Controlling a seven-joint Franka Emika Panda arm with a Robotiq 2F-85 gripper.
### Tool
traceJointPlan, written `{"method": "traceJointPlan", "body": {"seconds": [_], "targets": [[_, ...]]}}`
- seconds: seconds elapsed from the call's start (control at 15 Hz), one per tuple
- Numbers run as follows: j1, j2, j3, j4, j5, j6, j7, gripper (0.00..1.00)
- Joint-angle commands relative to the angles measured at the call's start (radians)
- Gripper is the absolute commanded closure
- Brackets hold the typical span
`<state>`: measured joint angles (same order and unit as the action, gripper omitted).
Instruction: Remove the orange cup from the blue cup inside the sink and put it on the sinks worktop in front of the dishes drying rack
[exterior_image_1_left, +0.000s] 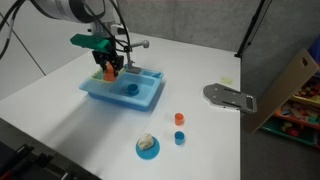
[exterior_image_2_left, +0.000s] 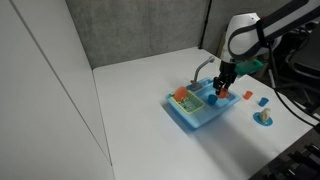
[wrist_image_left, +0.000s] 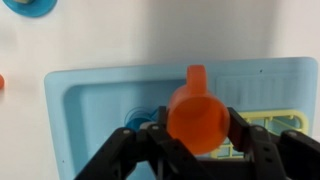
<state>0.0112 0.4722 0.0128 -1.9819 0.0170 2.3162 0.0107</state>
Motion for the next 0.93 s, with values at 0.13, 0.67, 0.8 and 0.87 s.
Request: {"method": "traceJointPlan", "body": {"seconds": [0.13,0.67,0.8,0.87], "targets": [[0.021,-0.097,0.028,-0.154,-0.010,0.074,-0.041,0.66],[0.066,-0.108,0.056,-0.208,-0.034,0.228,-0.055,0.66],[0.072,-0.067,0.054,-0.171,-0.027,0.213,-0.029,0.41],[0.071,-0.069,0.056,-0.171,-0.026,0.213,-0.035,0.41]]}}
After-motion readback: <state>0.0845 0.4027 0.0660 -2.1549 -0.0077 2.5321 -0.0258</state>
